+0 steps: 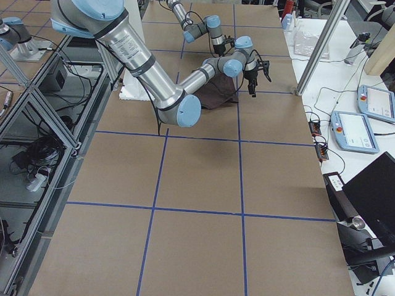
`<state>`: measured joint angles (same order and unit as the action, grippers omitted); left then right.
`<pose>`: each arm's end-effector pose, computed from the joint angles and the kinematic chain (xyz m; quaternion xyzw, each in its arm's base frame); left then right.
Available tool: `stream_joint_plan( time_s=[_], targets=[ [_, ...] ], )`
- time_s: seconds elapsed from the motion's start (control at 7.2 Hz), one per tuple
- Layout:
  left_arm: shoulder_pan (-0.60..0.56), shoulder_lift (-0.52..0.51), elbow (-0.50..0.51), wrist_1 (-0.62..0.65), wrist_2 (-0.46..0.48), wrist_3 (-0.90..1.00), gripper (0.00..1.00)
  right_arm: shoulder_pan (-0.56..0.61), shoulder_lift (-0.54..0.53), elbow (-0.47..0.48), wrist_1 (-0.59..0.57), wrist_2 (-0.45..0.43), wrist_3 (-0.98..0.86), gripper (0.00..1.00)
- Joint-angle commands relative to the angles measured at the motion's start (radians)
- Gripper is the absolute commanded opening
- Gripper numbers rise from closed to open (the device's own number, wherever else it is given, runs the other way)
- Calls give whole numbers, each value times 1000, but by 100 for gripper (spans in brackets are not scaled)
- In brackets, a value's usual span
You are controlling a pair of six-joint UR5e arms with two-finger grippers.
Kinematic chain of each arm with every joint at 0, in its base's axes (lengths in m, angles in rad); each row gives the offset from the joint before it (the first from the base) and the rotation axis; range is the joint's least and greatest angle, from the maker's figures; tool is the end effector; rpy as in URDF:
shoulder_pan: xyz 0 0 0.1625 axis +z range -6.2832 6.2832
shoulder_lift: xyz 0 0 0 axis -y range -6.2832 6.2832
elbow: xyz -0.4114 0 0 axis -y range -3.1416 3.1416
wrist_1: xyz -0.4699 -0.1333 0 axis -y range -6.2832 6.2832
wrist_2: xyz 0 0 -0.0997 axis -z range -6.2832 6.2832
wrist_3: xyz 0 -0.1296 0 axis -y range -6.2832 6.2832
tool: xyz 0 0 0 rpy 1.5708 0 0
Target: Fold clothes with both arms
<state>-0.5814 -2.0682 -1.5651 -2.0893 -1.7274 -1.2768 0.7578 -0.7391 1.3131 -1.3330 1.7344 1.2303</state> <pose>0.5830 -0.5185 0.2858 0.1425 0.4660 -0.0875 0.8689 -0.5476 -0.6726 0.2001 0.1414 -0.3748 0.1581 0.9025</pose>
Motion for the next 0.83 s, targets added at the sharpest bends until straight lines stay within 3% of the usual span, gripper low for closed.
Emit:
stream_joint_plan(
  time_s=[0.0, 0.14, 0.42, 0.69],
  targets=[
    [2, 14, 0, 0, -1, 2, 41, 0, -2, 0, 0, 1, 0, 100],
    [2, 14, 0, 0, -1, 1, 41, 0, -2, 0, 0, 1, 0, 100],
    [2, 13, 0, -2, -3, -1, 0, 0, -2, 0, 0, 2, 0, 100],
    [-1, 14, -4, -2, -1, 1, 0, 0, -2, -2, 0, 1, 0, 100]
  ],
)
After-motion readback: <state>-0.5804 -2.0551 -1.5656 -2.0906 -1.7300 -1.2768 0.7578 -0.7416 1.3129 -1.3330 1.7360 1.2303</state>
